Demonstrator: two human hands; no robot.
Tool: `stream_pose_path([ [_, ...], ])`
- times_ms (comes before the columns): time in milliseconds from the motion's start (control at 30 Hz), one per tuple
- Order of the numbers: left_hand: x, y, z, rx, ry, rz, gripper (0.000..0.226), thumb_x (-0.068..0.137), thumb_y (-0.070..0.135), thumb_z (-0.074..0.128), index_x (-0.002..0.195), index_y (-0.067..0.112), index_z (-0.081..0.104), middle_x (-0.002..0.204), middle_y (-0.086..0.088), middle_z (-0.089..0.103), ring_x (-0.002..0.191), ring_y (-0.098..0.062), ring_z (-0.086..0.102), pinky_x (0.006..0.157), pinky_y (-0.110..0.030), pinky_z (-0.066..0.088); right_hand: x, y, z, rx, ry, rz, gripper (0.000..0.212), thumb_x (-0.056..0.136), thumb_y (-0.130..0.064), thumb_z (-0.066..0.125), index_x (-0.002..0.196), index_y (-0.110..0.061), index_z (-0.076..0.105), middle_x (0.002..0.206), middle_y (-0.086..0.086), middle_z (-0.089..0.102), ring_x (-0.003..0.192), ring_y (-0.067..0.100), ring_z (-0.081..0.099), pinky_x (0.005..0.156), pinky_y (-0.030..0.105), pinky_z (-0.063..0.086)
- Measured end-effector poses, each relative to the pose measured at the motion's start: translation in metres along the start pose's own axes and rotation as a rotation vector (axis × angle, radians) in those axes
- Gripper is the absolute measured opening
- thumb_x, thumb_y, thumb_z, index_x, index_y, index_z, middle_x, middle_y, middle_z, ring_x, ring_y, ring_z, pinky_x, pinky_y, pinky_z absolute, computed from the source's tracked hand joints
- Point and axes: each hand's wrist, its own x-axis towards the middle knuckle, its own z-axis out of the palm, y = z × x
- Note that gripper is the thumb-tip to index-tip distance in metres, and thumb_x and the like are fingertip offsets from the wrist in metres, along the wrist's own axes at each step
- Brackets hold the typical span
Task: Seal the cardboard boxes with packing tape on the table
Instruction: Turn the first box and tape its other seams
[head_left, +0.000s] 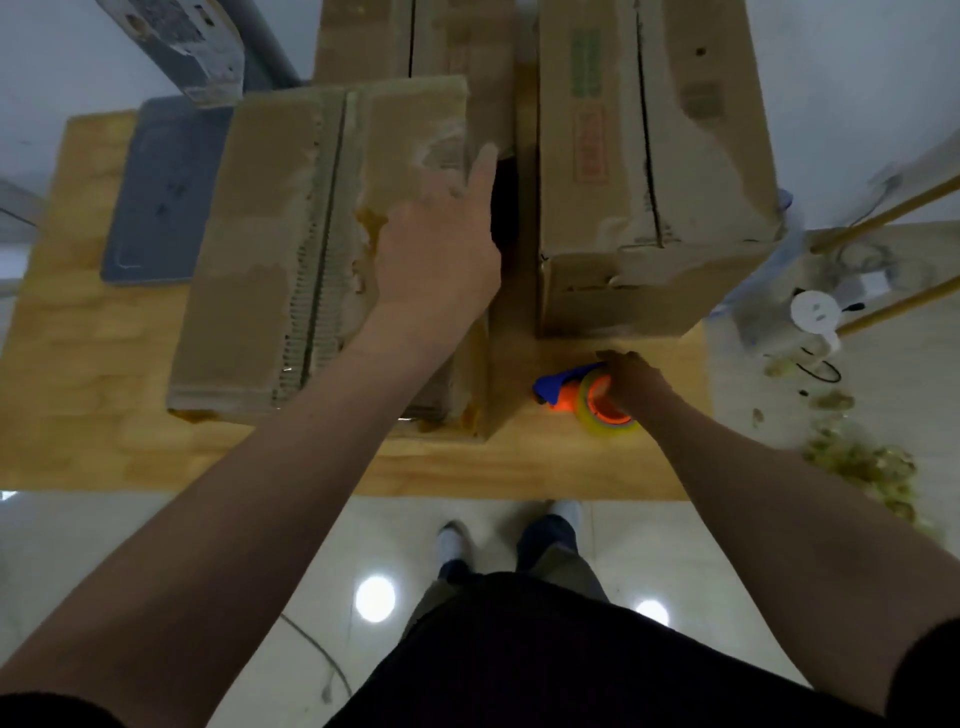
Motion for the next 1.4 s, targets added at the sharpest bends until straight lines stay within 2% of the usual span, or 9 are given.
stream_pose_path([
  [233, -0.011, -0.012, -0.004, -0.134, 0.154, -0.026, 0.071, 0.093, 0.027, 0.059, 0.157, 0.025, 0.028, 0.127, -0.014, 0.060, 0.105, -0.034, 0.064, 0.080, -0.049, 0.058, -0.026, -0.003, -0.003, 0.153, 0.118, -0.014, 0.050, 0.093, -0.014, 0.053, 0.142, -0.021, 0.048, 0.130, 0.018, 0.053, 0.111, 0.045, 0.058, 0.090, 0.046, 0.050],
  [367, -0.017, -0.022, -0.015, -0.318, 0.049, -0.058, 0.036, 0.098, 0.032, 0.055, 0.132, 0.021, 0.061, 0.114, -0.004, 0.068, 0.103, -0.022, 0.065, 0.078, -0.030, 0.043, -0.063, -0.021, -0.013, 0.358, 0.157, -0.038, 0.053, 0.088, 0.003, 0.050, 0.137, -0.015, 0.043, 0.113, 0.023, 0.062, 0.067, 0.032, 0.058, 0.048, 0.029, 0.043],
  [467, -0.028, -0.034, -0.024, -0.581, -0.062, -0.091, 0.027, 0.100, 0.029, 0.056, 0.122, 0.027, 0.072, 0.120, 0.010, 0.068, 0.106, -0.008, 0.060, 0.082, -0.023, 0.040, -0.097, -0.040, -0.021, 0.570, 0.220, -0.023, 0.058, 0.091, 0.006, 0.046, 0.142, -0.021, 0.040, 0.115, 0.018, 0.059, 0.069, 0.032, 0.062, 0.035, 0.031, 0.045],
  [633, -0.056, -0.059, -0.038, -0.885, -0.098, -0.072, 0.022, 0.102, 0.029, 0.055, 0.104, 0.036, 0.075, 0.097, 0.020, 0.062, 0.081, 0.005, 0.051, 0.069, -0.014, 0.035, -0.159, -0.072, -0.042, 0.896, 0.458, -0.112, 0.059, 0.088, 0.006, 0.047, 0.136, -0.028, 0.047, 0.123, 0.008, 0.056, 0.086, 0.030, 0.063, 0.045, 0.050, 0.058],
  [733, -0.068, -0.070, -0.045, -1.050, -0.228, -0.159, 0.026, 0.101, 0.037, 0.056, 0.095, 0.023, 0.077, 0.097, 0.008, 0.076, 0.079, -0.004, 0.065, 0.067, -0.023, 0.044, -0.195, -0.093, -0.064, 0.837, 0.693, -0.219, 0.064, 0.081, 0.010, 0.049, 0.137, -0.022, 0.049, 0.126, 0.004, 0.058, 0.109, 0.026, 0.058, 0.066, 0.033, 0.059],
  [833, -0.082, -0.083, -0.068, -1.343, -0.540, -0.303, 0.038, 0.104, 0.049, 0.049, 0.098, 0.022, 0.074, 0.093, 0.007, 0.077, 0.074, -0.012, 0.066, 0.067, -0.029, 0.043, -0.228, -0.114, -0.084, 0.747, 0.848, -0.331, 0.064, 0.078, 0.013, 0.050, 0.134, -0.019, 0.053, 0.126, 0.000, 0.060, 0.117, 0.019, 0.055, 0.094, 0.031, 0.048],
  [1100, -0.112, -0.129, -0.115, -1.577, -0.689, -0.240, 0.051, 0.100, 0.065, 0.043, 0.096, 0.023, 0.072, 0.088, 0.008, 0.076, 0.082, -0.016, 0.069, 0.068, -0.030, 0.045, -0.289, -0.166, -0.098, 0.729, 0.961, -0.509, 0.067, 0.077, 0.014, 0.047, 0.129, -0.028, 0.055, 0.117, -0.015, 0.055, 0.104, 0.000, 0.050, 0.077, 0.003, 0.040],
  [1267, -0.129, -0.156, -0.125, -1.587, -0.616, -0.204, 0.031, 0.100, 0.052, 0.055, 0.093, 0.026, 0.070, 0.086, 0.012, 0.075, 0.080, -0.012, 0.068, 0.072, -0.030, 0.046, -0.299, -0.193, -0.088, 0.707, 0.975, -0.583, 0.061, 0.082, 0.012, 0.051, 0.130, -0.026, 0.054, 0.125, -0.007, 0.056, 0.114, 0.007, 0.053, 0.084, 0.007, 0.042],
  [1400, -0.137, -0.175, -0.123, -1.534, -0.441, -0.194, 0.022, 0.102, 0.035, 0.057, 0.083, 0.027, 0.066, 0.072, 0.015, 0.069, 0.079, -0.010, 0.066, 0.074, -0.030, 0.045, -0.305, -0.209, -0.082, 0.714, 0.972, -0.592, 0.054, 0.086, 0.011, 0.053, 0.128, -0.024, 0.051, 0.111, -0.018, 0.053, 0.100, -0.007, 0.053, 0.082, 0.007, 0.045],
])
